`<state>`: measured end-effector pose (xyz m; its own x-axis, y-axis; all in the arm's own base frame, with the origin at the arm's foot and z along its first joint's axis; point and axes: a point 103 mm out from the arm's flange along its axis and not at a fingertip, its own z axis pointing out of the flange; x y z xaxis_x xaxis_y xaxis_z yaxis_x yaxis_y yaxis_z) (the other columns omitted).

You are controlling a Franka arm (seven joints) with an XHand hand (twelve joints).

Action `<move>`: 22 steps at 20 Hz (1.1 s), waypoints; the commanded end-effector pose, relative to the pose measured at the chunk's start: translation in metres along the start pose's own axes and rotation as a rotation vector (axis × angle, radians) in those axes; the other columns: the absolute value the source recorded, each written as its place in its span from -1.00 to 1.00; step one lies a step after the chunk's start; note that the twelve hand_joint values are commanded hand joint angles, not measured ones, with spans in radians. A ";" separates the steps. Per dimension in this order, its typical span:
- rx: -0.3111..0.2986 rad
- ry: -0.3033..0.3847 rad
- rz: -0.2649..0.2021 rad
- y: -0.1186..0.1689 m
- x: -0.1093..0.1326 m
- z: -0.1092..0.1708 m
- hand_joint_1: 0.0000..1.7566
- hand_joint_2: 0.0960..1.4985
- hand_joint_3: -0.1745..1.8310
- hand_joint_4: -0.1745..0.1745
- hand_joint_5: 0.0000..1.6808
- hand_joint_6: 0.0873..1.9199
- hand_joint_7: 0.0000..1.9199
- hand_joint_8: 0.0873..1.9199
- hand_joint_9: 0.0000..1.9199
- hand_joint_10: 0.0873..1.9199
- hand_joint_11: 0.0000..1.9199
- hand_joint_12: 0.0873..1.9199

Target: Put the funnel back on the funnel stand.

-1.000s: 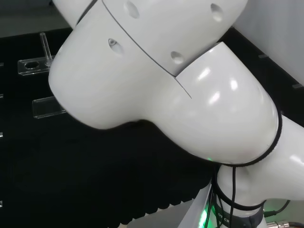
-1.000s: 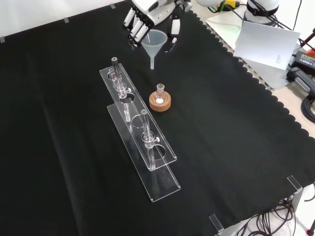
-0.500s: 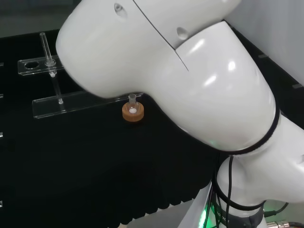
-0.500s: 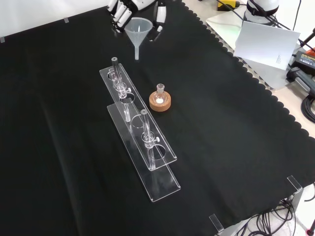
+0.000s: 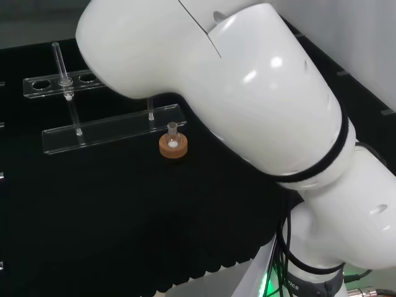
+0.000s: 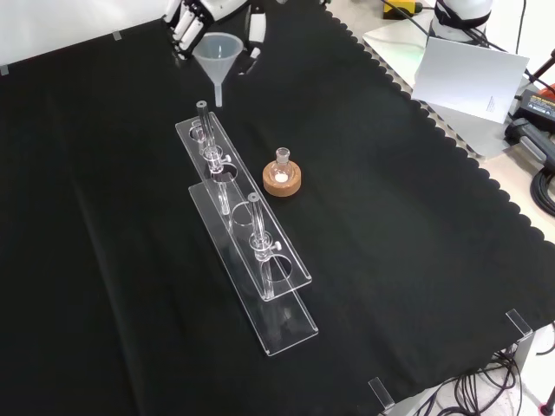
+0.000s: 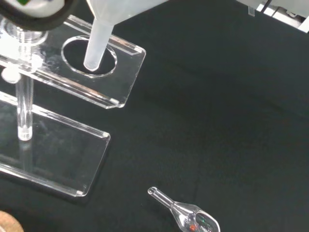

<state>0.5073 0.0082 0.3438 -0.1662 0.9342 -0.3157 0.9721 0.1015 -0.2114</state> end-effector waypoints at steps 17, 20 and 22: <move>0.046 0.002 -0.053 0.067 0.013 0.021 -0.09 -0.06 -0.23 0.01 -0.02 -0.23 -0.13 -0.33 0.18 -0.68 -0.30 0.25; 0.055 0.004 -0.053 0.069 0.012 0.027 -0.09 -0.06 -0.23 0.01 -0.01 -0.23 -0.13 -0.33 0.18 -0.68 -0.30 0.25; 0.062 0.003 -0.054 0.070 0.013 0.032 -0.09 -0.06 -0.23 0.01 -0.01 -0.23 -0.13 -0.32 0.18 -0.68 -0.30 0.25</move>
<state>0.5670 0.0181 0.3033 -0.2157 0.9294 -0.2995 0.9527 0.1330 -0.2734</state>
